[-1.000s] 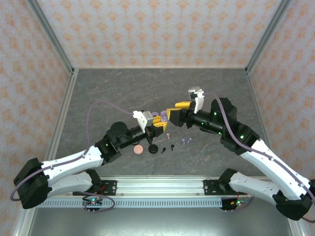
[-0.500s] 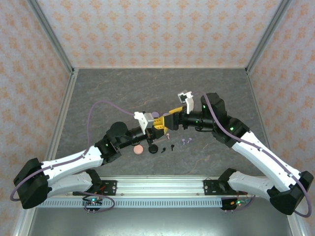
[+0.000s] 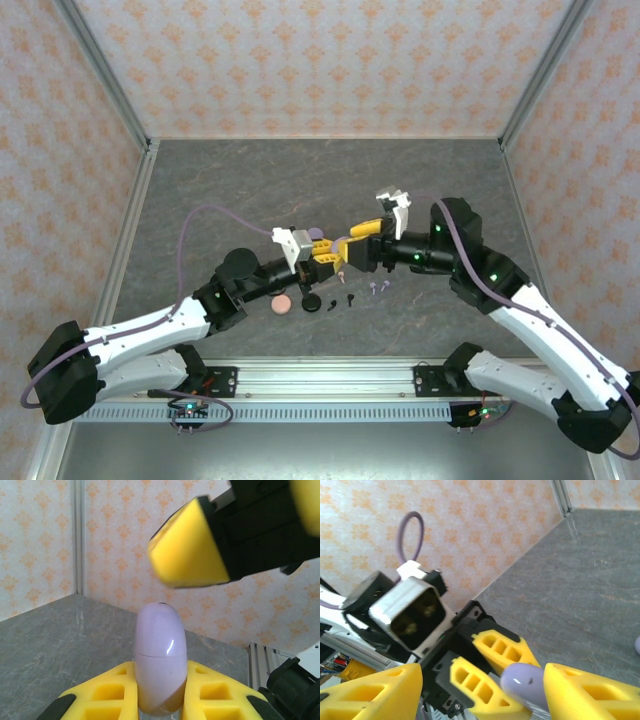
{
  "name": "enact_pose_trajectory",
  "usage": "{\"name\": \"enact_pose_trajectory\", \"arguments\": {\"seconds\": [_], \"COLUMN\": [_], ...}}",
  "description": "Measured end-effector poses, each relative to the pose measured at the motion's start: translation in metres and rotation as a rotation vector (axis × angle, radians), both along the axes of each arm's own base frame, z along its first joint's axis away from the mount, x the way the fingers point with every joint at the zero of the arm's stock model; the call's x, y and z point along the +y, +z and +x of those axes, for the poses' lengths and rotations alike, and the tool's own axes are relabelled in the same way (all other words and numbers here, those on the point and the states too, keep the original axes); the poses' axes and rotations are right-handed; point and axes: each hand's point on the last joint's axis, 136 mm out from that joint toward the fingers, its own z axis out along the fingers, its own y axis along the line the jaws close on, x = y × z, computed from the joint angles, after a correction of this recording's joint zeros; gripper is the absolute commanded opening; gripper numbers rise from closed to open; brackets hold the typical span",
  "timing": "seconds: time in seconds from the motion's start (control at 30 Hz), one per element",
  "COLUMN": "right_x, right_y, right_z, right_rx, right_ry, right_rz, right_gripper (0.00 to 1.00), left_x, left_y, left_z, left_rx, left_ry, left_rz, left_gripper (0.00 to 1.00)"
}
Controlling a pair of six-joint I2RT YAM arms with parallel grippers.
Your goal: Insert the wireless bluetooth earbuds into the charging case
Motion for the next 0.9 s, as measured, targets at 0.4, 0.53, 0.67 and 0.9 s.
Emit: {"name": "enact_pose_trajectory", "arguments": {"seconds": [0.4, 0.53, 0.67, 0.9], "right_x": [-0.068, -0.099, -0.123, -0.15], "right_y": [-0.047, -0.058, -0.058, -0.051], "right_z": [0.052, 0.062, 0.059, 0.048], "right_rx": [0.017, 0.022, -0.003, -0.046], "right_ry": [-0.482, -0.646, -0.737, -0.816], "right_rz": [-0.28, -0.361, -0.382, -0.372], "right_gripper": [0.71, 0.78, 0.96, 0.99], "left_x": [-0.009, -0.013, -0.005, -0.01], "left_y": [-0.025, -0.063, -0.115, -0.177], "left_z": [0.042, 0.077, 0.115, 0.174], "left_rx": [0.134, 0.276, 0.439, 0.629], "left_ry": [0.148, 0.234, 0.328, 0.419], "left_rz": [0.121, 0.19, 0.266, 0.33], "left_gripper": [0.0, 0.0, 0.0, 0.0]}}
